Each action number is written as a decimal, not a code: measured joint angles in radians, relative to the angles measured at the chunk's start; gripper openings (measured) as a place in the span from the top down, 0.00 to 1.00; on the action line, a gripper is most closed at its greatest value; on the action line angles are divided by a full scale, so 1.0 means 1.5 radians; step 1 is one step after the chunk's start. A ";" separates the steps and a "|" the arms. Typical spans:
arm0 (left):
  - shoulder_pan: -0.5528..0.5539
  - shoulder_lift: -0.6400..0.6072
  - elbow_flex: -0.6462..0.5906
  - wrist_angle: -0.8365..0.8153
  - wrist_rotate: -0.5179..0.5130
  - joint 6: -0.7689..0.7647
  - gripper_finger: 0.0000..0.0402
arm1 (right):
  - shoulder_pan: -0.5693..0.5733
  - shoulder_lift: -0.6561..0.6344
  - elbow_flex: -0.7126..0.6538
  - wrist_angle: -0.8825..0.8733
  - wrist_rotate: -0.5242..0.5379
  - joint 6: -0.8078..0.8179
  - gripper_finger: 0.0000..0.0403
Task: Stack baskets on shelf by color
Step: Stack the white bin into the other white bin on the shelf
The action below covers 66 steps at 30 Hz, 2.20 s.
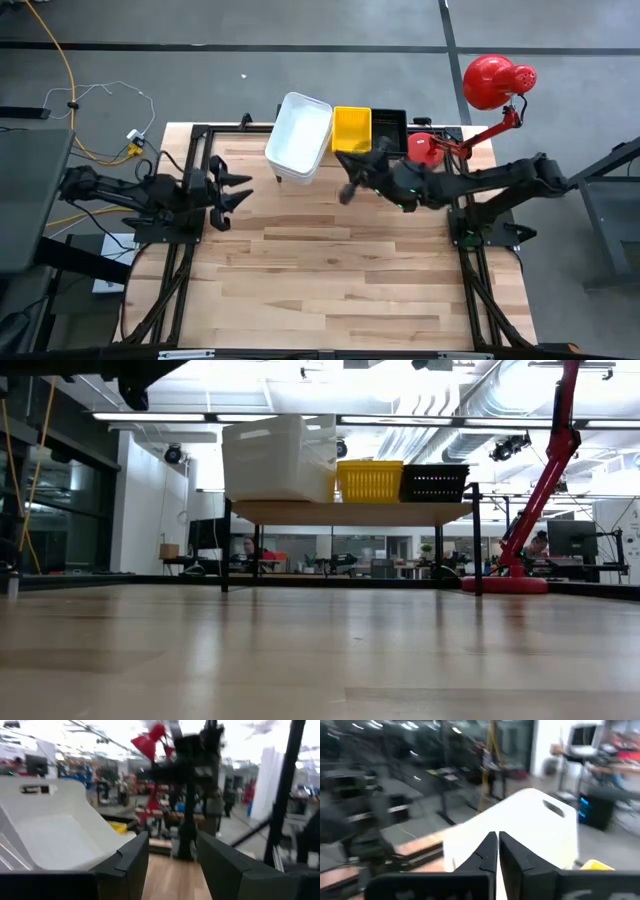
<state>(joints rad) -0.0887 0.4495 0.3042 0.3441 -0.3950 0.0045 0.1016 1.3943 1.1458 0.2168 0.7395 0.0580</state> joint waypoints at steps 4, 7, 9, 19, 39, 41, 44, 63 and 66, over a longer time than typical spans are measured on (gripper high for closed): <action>-0.017 0.000 -0.001 -0.002 -0.005 0.009 0.61 | -0.030 0.061 0.140 -0.170 0.012 0.087 0.87; -0.022 0.000 -0.001 -0.001 -0.005 0.007 0.61 | -0.049 0.120 0.234 -0.280 0.034 0.143 0.73; -0.025 0.000 -0.001 -0.002 -0.005 0.010 0.61 | -0.059 0.165 0.295 -0.355 0.063 0.201 0.64; -0.026 0.000 -0.001 -0.009 -0.006 0.012 0.61 | -0.072 0.333 0.502 -0.598 0.217 0.346 0.51; -0.026 0.001 -0.001 -0.020 -0.006 -0.008 0.61 | -0.127 0.366 0.525 -0.628 0.228 0.466 0.51; -0.026 0.001 -0.001 -0.020 -0.006 -0.011 0.61 | -0.135 0.366 0.525 -0.628 0.214 0.470 0.51; -0.026 0.001 -0.001 -0.022 -0.006 -0.014 0.61 | -0.146 0.366 0.525 -0.628 0.196 0.474 0.55; -0.026 0.001 -0.001 -0.028 -0.006 -0.013 0.61 | -0.181 0.366 0.626 -0.616 0.129 0.403 0.99; -0.026 0.001 -0.001 -0.028 -0.006 -0.013 0.61 | -0.184 0.366 0.671 -0.616 0.103 0.390 0.99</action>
<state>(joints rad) -0.1272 0.4511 0.3035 0.3023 -0.4035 -0.0151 -0.1744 1.9427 2.1519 -0.7075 0.8941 0.6424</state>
